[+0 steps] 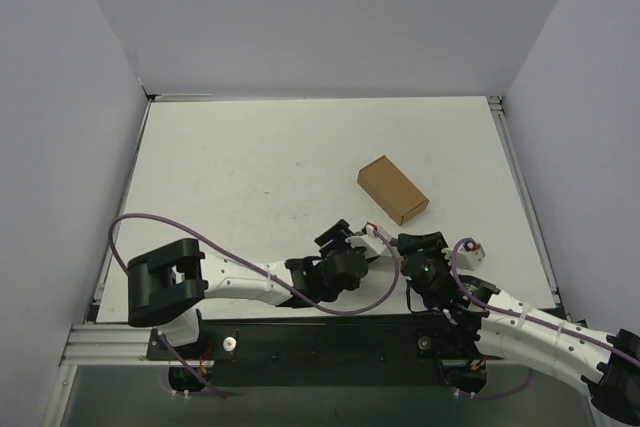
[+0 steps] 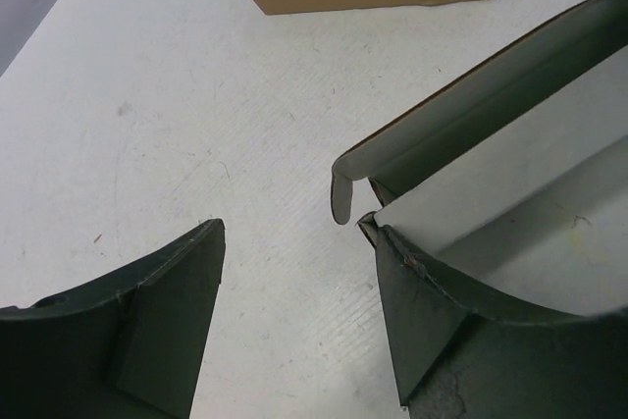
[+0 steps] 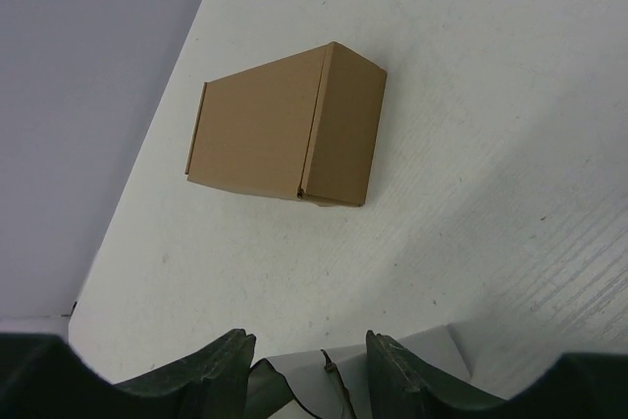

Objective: Fold the paper box

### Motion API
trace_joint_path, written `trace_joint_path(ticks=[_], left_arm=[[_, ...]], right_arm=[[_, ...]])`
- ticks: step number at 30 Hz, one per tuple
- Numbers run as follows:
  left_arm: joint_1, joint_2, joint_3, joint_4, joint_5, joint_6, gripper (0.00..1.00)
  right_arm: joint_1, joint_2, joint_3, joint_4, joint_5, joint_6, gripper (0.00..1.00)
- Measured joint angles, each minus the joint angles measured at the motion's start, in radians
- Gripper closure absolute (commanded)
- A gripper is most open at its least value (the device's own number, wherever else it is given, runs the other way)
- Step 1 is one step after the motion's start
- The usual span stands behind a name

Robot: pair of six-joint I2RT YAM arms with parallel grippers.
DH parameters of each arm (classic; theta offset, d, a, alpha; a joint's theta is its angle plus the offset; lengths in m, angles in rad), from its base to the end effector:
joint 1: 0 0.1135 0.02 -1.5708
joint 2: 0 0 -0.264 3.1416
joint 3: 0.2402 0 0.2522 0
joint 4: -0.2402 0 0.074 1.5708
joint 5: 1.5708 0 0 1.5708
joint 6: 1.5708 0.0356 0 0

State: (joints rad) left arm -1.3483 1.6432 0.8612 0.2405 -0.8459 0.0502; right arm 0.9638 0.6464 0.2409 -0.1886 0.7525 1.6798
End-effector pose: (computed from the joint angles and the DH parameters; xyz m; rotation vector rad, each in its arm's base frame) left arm 0.1008 -0.3246 0.1964 0.8350 1.7286 0.0312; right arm 0.1003 0.1018 0.1750 1.1250 1.7751 0.8588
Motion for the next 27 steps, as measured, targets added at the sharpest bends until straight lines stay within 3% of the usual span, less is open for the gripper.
trace_joint_path(ticks=[12,15,21,27], left_arm=[[0.011,-0.096,-0.016,-0.060,0.216,-0.072,0.25],[0.081,-0.175,-0.067,-0.049,0.344,-0.124,0.30],[0.357,-0.348,-0.203,-0.013,0.647,-0.232,0.32],[0.416,-0.335,-0.196,0.001,0.848,-0.306,0.33]], right_arm=[[0.000,0.000,0.000,0.000,-0.002,0.012,0.96],[0.002,0.000,0.000,-0.001,-0.002,0.011,0.96],[0.009,0.001,0.004,-0.008,-0.001,0.011,0.96],[0.013,0.001,0.004,-0.010,0.000,0.011,0.96]])
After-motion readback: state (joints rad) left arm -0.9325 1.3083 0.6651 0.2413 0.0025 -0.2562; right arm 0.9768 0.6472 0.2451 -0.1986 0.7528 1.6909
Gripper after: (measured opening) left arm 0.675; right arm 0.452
